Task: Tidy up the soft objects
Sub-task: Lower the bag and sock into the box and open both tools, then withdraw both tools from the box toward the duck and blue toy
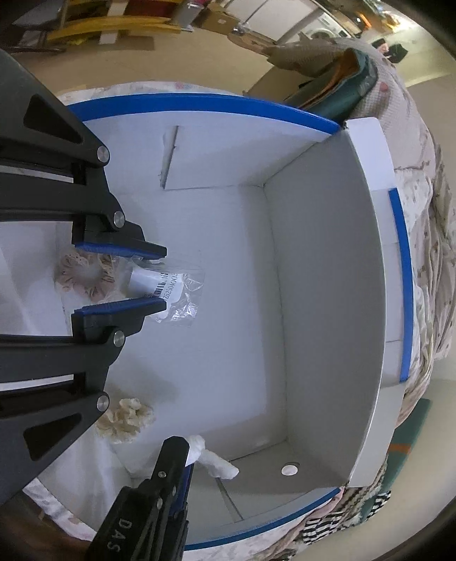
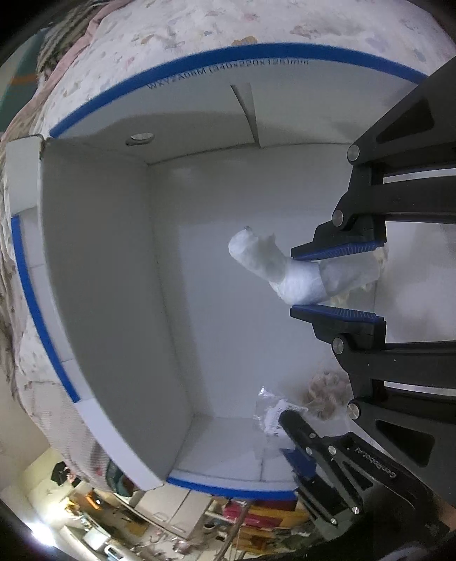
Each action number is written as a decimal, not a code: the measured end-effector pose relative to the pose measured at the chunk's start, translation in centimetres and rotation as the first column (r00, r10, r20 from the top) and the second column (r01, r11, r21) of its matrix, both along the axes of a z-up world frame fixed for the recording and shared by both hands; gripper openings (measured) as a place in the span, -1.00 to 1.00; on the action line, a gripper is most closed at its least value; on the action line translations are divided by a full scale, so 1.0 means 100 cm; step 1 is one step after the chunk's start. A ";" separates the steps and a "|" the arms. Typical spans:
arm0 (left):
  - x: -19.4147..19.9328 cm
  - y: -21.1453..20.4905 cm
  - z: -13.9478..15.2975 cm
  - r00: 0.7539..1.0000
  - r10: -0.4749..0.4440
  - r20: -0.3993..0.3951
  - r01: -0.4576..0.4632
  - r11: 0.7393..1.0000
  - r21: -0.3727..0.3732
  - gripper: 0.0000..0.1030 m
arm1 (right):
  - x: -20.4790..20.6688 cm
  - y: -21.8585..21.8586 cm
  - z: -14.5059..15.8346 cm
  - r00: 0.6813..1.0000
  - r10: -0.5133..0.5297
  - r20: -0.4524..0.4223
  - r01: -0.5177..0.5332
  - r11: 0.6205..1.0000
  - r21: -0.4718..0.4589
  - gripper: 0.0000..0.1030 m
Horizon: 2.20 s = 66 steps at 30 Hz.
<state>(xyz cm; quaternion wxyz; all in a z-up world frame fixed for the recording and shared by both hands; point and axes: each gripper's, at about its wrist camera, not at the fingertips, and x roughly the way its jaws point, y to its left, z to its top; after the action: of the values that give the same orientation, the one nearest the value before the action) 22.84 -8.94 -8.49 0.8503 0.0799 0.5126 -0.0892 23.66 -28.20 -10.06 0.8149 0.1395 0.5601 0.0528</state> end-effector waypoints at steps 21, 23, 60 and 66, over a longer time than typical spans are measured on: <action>-0.003 0.007 0.011 0.999 0.036 0.008 -0.036 0.999 -0.019 -0.56 | -0.009 -0.003 0.016 0.997 -0.015 0.078 0.016 1.000 -0.010 0.36; -0.005 0.007 0.014 0.999 0.035 0.014 -0.035 0.999 -0.018 -0.28 | -0.010 -0.003 0.021 0.996 -0.017 0.093 0.017 1.000 -0.004 0.37; -0.080 0.062 0.073 0.984 0.152 0.090 -0.139 0.981 -0.139 0.36 | -0.084 -0.021 0.077 0.942 -0.135 0.306 0.118 0.990 0.073 1.00; -0.102 0.066 0.065 0.983 0.168 0.068 -0.161 0.982 -0.101 0.36 | -0.107 -0.019 0.074 0.948 -0.133 0.290 0.113 0.990 0.085 1.00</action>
<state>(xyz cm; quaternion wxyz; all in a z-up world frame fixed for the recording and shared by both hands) 12.64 -2.33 -2.02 0.8766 0.0000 0.4796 -0.0398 12.96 -30.05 -2.66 0.8858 0.1921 0.4205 0.0408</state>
